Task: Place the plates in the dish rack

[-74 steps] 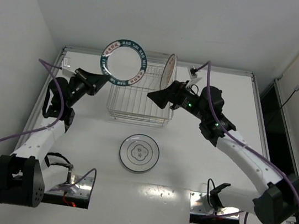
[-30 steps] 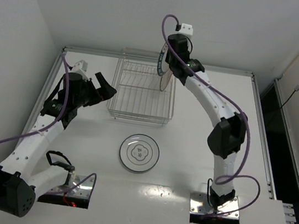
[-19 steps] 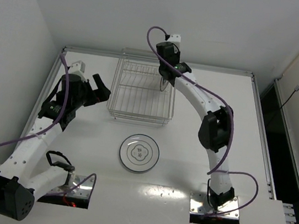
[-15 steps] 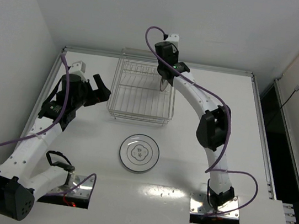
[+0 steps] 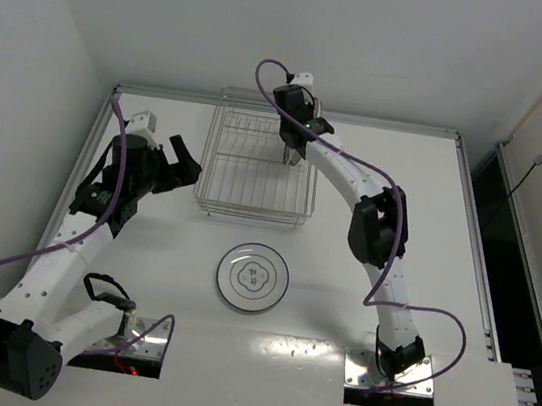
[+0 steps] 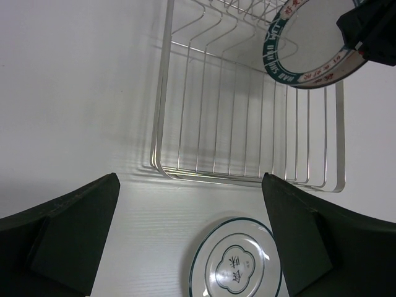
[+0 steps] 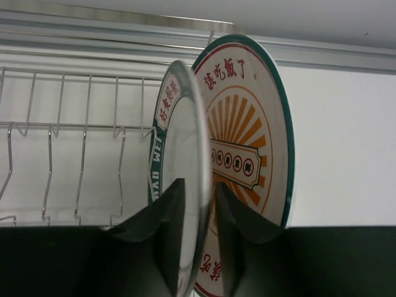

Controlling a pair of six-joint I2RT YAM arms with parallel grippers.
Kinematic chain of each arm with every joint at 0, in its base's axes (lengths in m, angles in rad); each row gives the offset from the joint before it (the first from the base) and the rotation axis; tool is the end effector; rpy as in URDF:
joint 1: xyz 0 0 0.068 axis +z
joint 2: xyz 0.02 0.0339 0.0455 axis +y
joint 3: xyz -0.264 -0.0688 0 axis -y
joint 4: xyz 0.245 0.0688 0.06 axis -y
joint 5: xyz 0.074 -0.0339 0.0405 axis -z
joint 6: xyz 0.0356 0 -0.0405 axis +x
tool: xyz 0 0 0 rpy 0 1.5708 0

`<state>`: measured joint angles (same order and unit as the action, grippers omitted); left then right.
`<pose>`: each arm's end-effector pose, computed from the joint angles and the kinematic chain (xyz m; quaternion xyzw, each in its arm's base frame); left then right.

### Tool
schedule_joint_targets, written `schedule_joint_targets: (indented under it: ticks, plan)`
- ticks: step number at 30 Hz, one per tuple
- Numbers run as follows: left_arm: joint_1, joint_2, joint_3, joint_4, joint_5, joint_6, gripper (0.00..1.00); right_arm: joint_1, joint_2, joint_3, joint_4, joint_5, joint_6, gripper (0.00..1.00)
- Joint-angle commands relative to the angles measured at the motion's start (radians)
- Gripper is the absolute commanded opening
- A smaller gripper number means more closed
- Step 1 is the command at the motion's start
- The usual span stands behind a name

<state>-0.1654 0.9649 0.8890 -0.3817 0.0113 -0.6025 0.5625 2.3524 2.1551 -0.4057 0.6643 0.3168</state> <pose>0.2138 -0.0361 0.3233 -0.1812 0.8295 -0.2023 0.4880 0.4702 0.2705 0.2538 0.0480 0.8491 -0.0740 0.5208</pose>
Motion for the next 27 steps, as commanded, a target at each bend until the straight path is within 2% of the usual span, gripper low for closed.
schedule_joint_targets:
  ticks: [1,2,4,5,8,11,14,16,19,20,22,23,25,26,27]
  plan:
    - [-0.011,-0.009,0.001,-0.009,0.016,0.007,0.99,-0.01,-0.041,0.057,-0.007,-0.029,0.011,0.25]
    - [-0.011,-0.009,0.01,-0.009,0.016,0.007,0.99,-0.01,-0.05,0.057,-0.016,-0.029,0.011,0.37]
    - [-0.011,-0.009,0.01,-0.009,0.025,0.007,0.99,-0.01,-0.094,0.057,-0.028,-0.029,0.021,0.42]
    - [-0.011,-0.009,0.01,-0.02,0.026,0.007,0.99,-0.01,-0.116,0.043,-0.028,-0.029,0.021,0.49]
    - [-0.011,-0.018,0.019,-0.02,0.035,-0.003,0.99,-0.01,-0.206,0.043,-0.108,-0.04,0.041,0.58]
    - [-0.011,-0.018,0.03,-0.031,0.035,-0.003,0.99,-0.001,-0.329,-0.046,-0.165,-0.031,0.051,0.63]
    - [-0.011,-0.038,0.039,-0.04,0.026,-0.003,0.99,-0.001,-0.565,-0.245,-0.179,-0.139,0.061,0.66]
    - [-0.011,-0.038,0.05,-0.04,0.026,-0.003,0.99,-0.001,-0.766,-0.441,-0.165,-0.3,0.085,0.69]
    - [-0.002,-0.048,0.039,-0.027,0.05,-0.012,0.99,-0.019,-0.963,-0.742,-0.127,-0.527,0.166,0.69]
    - [-0.002,-0.048,0.039,-0.017,0.082,-0.013,0.99,-0.019,-1.087,-0.903,-0.089,-0.576,0.229,0.69]
    - [-0.002,-0.048,0.025,0.0,0.117,-0.037,0.99,-0.019,-1.203,-1.08,-0.036,-0.722,0.321,0.69]
    - [0.01,-0.048,-0.001,0.015,0.157,-0.063,0.99,-0.019,-1.305,-1.259,0.041,-0.768,0.428,0.69]
    - [0.029,-0.057,-0.03,0.056,0.215,-0.112,0.99,0.0,-1.386,-1.43,0.138,-0.873,0.543,0.66]
    - [0.055,-0.057,-0.063,0.07,0.273,-0.129,0.99,0.011,-1.421,-1.58,0.225,-0.908,0.609,0.66]
    - [0.067,-0.057,-0.077,0.085,0.298,-0.143,0.99,0.02,-1.453,-1.654,0.29,-0.923,0.733,0.66]
